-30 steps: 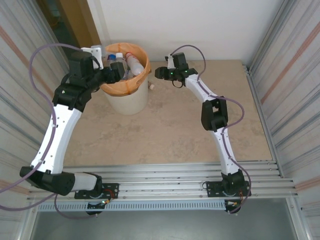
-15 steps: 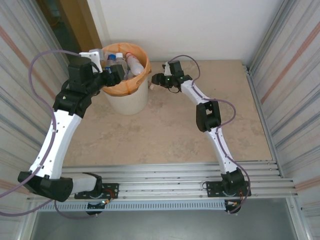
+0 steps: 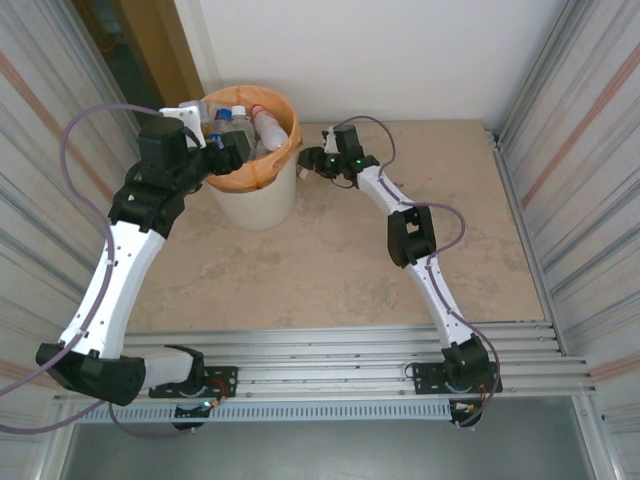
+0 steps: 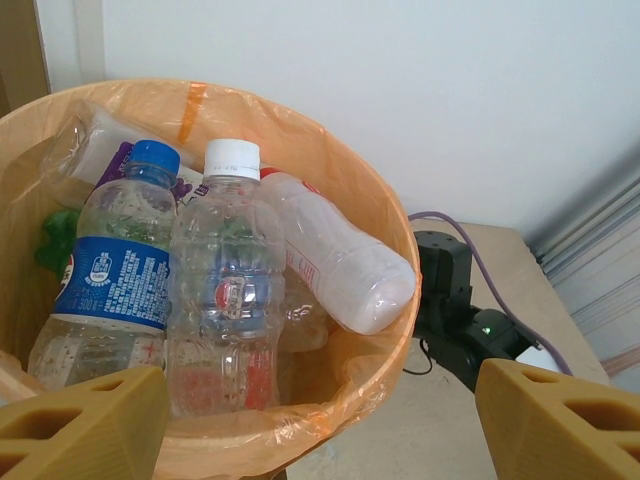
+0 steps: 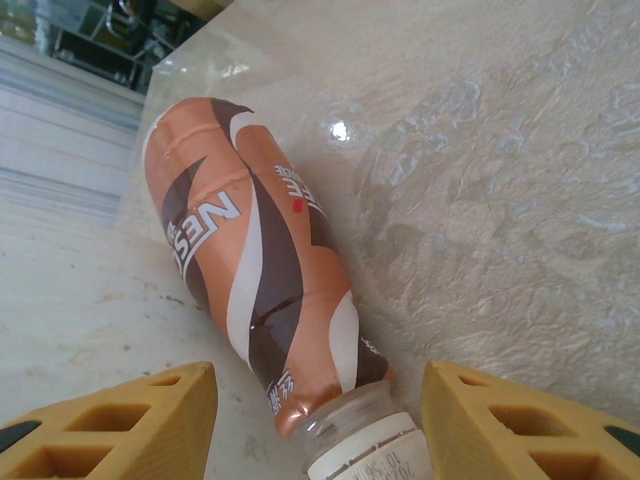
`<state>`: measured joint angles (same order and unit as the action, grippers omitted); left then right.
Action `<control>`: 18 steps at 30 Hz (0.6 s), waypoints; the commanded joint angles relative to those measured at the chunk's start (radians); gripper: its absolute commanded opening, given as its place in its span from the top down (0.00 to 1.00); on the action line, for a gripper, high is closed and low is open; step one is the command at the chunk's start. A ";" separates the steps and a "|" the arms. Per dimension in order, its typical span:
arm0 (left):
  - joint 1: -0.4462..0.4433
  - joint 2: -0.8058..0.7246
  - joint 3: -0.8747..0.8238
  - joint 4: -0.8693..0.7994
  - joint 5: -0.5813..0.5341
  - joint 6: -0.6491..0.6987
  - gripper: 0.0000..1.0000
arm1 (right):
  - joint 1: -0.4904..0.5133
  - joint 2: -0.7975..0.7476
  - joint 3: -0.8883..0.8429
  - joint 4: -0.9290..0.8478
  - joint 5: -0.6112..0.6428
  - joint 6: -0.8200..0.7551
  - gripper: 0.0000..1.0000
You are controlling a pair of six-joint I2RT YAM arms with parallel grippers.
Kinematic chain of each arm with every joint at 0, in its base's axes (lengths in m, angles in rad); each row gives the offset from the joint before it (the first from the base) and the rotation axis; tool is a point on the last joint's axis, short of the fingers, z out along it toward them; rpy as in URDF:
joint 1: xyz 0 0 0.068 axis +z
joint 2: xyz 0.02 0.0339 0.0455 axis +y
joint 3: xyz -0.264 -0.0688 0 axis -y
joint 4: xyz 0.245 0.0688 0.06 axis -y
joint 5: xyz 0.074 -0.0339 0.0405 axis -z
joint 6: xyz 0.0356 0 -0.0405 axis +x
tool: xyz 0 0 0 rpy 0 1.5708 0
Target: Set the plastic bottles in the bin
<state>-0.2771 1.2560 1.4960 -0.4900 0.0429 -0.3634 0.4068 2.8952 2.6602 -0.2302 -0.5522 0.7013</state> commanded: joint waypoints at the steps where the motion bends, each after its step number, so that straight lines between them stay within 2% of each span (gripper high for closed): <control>1: -0.005 -0.035 -0.011 0.034 0.006 -0.010 0.20 | 0.010 0.036 0.038 0.012 -0.027 0.038 0.46; 11: -0.007 -0.052 -0.020 0.040 0.001 -0.014 0.20 | 0.045 0.007 0.026 -0.166 -0.020 -0.079 0.59; 18: -0.007 -0.076 -0.029 0.034 -0.023 -0.009 0.20 | 0.064 -0.054 -0.036 -0.270 0.038 -0.175 0.58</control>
<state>-0.2771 1.2129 1.4765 -0.4736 0.0391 -0.3660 0.4496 2.8773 2.6518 -0.3565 -0.5339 0.6022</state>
